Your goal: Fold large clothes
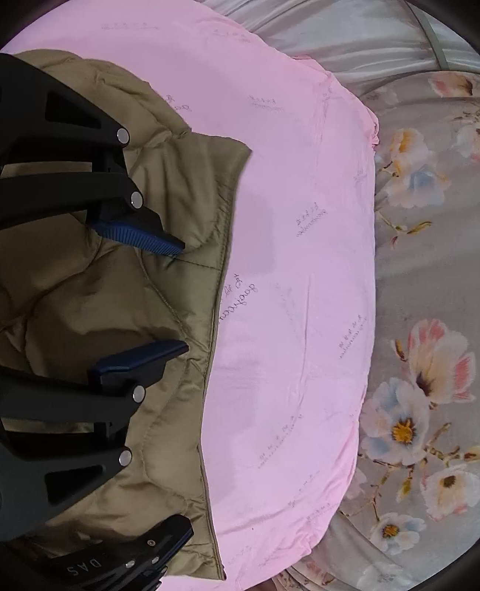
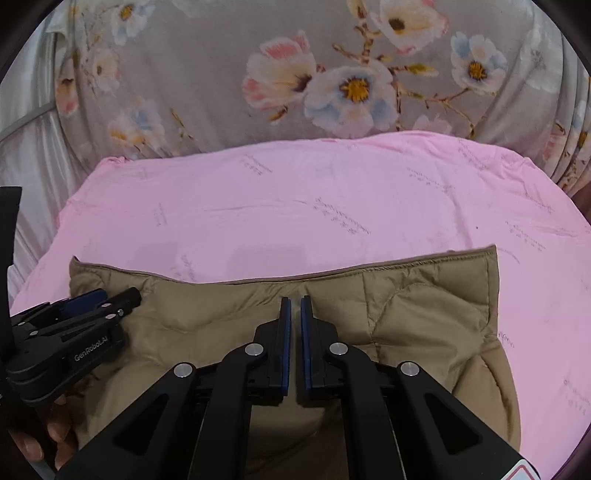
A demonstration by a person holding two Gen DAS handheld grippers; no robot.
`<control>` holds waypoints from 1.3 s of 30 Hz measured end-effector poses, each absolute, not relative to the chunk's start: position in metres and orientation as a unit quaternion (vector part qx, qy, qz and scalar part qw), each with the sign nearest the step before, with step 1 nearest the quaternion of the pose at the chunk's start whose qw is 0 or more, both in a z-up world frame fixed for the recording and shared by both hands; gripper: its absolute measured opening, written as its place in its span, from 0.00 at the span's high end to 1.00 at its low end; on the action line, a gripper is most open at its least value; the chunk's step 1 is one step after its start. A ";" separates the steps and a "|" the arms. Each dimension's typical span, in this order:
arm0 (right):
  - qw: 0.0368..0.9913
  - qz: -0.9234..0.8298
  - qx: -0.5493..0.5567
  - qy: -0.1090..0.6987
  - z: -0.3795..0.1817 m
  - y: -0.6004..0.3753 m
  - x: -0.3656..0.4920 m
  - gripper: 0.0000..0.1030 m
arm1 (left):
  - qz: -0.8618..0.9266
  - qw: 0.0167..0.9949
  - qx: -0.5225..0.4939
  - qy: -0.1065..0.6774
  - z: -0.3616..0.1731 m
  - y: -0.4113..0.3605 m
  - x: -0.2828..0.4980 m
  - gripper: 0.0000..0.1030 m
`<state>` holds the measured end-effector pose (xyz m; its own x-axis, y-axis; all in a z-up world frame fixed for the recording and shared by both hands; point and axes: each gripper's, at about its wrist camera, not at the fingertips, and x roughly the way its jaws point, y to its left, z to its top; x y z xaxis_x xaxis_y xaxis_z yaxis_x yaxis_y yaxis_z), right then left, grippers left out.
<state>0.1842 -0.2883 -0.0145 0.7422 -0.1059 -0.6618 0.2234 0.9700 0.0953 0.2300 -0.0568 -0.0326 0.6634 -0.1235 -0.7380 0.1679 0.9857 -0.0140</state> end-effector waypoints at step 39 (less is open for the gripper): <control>0.933 -0.049 0.115 0.337 -0.056 -0.239 0.154 0.89 | -0.045 0.924 0.013 0.379 -0.056 -0.030 0.181 0.45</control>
